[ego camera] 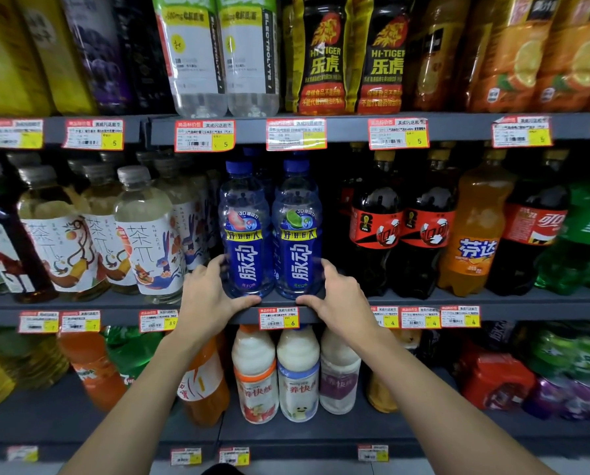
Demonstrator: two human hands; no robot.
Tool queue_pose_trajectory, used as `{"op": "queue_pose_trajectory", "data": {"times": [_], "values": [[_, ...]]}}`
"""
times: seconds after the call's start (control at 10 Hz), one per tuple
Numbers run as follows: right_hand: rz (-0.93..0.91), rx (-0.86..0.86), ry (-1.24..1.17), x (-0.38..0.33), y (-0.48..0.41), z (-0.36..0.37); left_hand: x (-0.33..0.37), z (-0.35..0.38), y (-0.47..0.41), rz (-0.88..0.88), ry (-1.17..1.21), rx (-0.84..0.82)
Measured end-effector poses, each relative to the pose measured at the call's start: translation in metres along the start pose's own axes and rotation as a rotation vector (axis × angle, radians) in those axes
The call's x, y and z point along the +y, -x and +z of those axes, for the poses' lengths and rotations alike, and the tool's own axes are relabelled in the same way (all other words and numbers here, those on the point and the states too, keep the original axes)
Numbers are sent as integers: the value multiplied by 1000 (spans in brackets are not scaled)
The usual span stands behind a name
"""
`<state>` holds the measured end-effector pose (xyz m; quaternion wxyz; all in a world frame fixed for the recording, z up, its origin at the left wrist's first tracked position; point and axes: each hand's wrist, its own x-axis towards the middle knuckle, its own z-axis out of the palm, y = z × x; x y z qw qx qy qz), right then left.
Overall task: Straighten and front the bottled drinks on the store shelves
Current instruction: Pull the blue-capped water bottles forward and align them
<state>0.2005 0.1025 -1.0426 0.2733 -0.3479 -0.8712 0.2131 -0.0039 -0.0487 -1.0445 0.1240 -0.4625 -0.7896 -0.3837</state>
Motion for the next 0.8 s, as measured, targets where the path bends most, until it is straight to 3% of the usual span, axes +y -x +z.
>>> {"op": "queue_pose_trajectory", "data": {"times": [0.8], "values": [[-10,42,-51,-4,4,-2,8,2,4,-56,54,-2]]}}
